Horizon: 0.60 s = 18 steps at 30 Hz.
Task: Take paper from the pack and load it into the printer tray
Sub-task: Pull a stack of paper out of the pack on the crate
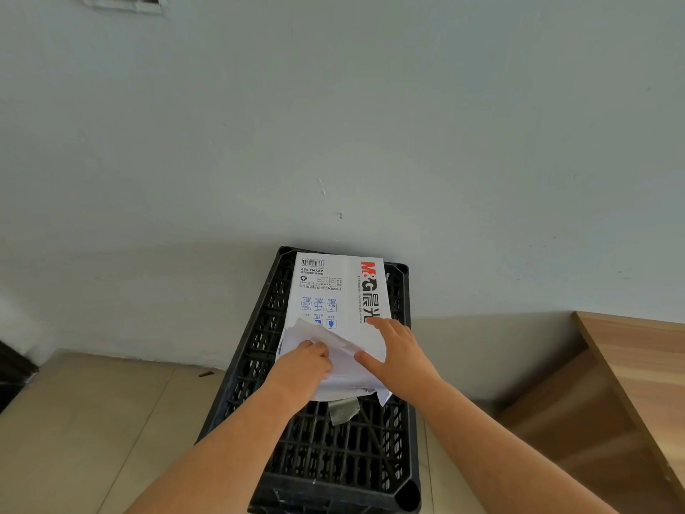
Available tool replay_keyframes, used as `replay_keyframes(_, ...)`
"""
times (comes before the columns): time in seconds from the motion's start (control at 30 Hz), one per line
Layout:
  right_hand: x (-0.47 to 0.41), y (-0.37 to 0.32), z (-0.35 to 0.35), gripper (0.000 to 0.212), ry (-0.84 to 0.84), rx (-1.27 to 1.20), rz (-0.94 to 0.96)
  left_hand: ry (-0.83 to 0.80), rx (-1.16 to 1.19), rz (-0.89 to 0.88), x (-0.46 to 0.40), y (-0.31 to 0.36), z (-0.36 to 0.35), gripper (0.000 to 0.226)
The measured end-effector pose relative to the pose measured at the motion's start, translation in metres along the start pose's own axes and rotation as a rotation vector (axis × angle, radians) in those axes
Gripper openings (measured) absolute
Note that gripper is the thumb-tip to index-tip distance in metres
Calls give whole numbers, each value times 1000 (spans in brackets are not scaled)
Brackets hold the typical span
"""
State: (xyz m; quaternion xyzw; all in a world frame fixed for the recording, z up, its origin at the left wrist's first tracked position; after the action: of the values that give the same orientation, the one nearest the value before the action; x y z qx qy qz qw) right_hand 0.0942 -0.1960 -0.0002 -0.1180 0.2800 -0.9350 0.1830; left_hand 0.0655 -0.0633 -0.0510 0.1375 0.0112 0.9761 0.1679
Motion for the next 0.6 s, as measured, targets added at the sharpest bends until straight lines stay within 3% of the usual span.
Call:
replay_keyframes(0.17, 0, -2, 0, 62, -5, 10, 8, -28, -70, -9, 2, 7, 0, 40)
replay_keyframes(0.6, 7, -10, -14, 69, -96, 68, 113, 3, -109, 22, 28, 23, -1, 38)
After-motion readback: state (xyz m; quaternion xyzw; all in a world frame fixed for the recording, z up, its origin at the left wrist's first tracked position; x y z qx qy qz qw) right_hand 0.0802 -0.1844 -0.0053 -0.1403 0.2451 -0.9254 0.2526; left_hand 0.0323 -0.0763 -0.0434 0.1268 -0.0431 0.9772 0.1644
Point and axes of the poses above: each hand's wrist, its own x-axis away from the middle knuckle, its own z-axis out of the back of the hand, y = z × x, the point moved 10 cm from there along -x, towards the middle knuckle, and after that the axes turned 7 degrees about -y, right-handed, at the moved point
